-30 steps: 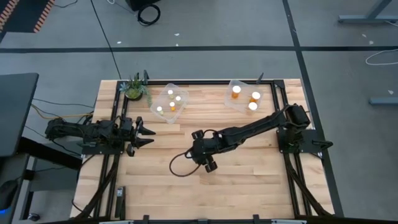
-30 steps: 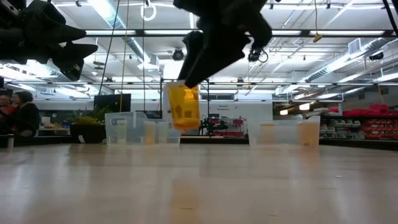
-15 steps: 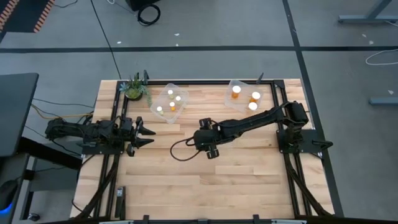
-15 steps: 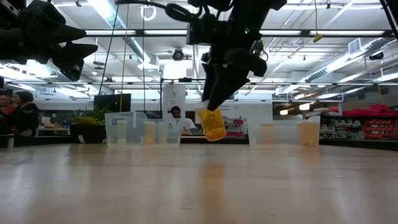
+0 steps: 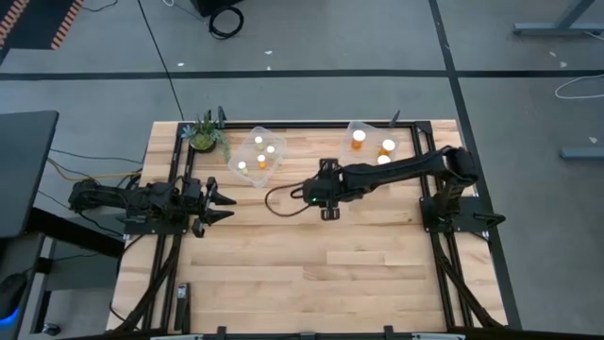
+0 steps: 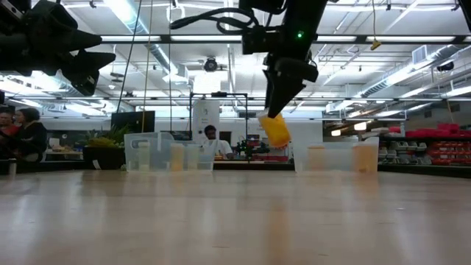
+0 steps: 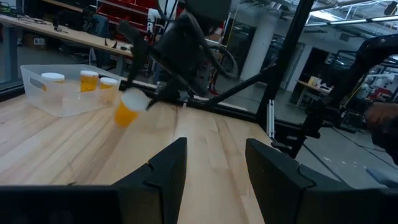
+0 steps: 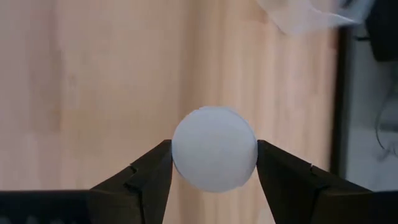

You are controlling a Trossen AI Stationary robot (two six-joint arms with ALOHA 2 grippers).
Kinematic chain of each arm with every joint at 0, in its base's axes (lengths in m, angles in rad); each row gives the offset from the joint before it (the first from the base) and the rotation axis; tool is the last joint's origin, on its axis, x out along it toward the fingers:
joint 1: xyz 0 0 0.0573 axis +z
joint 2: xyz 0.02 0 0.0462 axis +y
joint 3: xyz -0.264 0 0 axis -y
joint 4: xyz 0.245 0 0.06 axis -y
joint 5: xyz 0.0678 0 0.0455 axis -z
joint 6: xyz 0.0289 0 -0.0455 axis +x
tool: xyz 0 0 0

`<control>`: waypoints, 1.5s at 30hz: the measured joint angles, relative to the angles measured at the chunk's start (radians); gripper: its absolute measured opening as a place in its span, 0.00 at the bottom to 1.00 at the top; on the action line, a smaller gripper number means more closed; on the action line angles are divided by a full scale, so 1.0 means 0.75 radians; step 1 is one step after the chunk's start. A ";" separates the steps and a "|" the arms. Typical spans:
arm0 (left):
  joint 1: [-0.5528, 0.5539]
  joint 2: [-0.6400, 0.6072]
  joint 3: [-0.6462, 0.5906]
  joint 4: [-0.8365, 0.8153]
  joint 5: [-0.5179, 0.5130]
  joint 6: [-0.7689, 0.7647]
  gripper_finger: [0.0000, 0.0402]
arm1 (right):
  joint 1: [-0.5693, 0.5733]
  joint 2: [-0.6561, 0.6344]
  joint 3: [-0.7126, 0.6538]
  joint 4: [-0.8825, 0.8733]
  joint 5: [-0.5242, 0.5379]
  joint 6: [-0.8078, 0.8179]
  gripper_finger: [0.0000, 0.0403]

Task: Pick and place medicine bottles into bin by pill shape (circle, oval)
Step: Put the large orange capsule bottle into the right transparent bin

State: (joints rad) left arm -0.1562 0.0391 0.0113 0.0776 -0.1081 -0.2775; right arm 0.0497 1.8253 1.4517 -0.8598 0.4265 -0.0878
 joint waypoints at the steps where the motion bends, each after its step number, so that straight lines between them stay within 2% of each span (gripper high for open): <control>1: 0.000 0.000 0.000 0.000 0.000 0.000 0.43 | -0.009 -0.014 0.000 -0.018 0.014 0.012 0.55; 19: 0.000 0.000 0.000 0.000 0.000 0.000 0.43 | -0.189 -0.355 0.000 -0.195 0.308 0.233 0.55; 29: 0.000 0.000 0.000 0.000 0.000 0.000 0.43 | -0.369 -0.485 -0.032 -0.262 0.318 0.238 0.55; 36: 0.000 0.000 0.000 0.000 0.000 0.000 0.43 | -0.531 -0.650 -0.274 -0.181 0.311 0.260 0.55; 45: -0.001 0.000 0.000 0.000 0.000 0.000 0.43 | -0.671 -0.859 -0.689 0.181 0.169 0.224 0.55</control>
State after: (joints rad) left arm -0.1566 0.0391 0.0113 0.0780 -0.1081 -0.2775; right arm -0.4537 1.1814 0.9348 -0.7238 0.5531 0.0802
